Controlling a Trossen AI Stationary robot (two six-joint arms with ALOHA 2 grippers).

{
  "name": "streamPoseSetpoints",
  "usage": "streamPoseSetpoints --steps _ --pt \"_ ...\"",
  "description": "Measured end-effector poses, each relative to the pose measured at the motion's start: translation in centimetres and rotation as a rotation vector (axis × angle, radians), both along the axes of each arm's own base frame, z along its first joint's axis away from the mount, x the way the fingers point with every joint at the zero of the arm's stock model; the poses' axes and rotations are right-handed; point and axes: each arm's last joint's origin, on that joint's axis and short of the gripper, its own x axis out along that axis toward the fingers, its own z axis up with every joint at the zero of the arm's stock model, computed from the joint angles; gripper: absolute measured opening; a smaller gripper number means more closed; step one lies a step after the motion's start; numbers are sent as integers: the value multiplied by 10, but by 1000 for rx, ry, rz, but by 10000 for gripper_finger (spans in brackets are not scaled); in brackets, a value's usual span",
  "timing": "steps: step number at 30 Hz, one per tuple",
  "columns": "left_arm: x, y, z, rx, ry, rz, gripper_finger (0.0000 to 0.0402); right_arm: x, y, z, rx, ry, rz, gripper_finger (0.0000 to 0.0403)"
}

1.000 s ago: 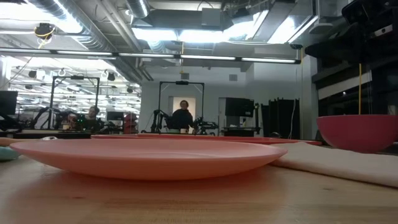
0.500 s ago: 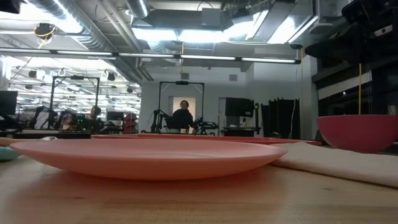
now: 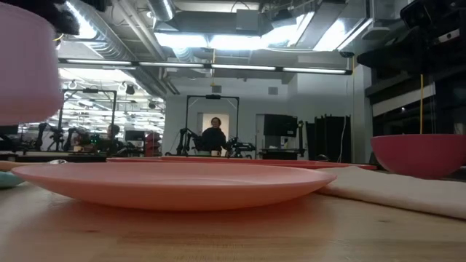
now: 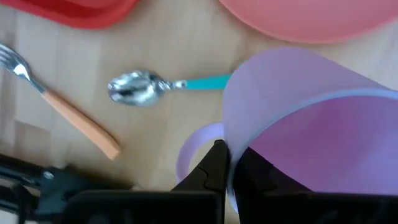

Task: Set up tray
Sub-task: Put the violet mug on the red tray

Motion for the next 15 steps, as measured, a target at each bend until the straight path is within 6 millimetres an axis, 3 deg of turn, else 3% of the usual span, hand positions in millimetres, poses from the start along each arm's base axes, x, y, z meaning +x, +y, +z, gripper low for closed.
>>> streamPoseSetpoints --steps 15 --pt "26 88 0 47 12 38 3 0 0 0 81 -1 -7 35"
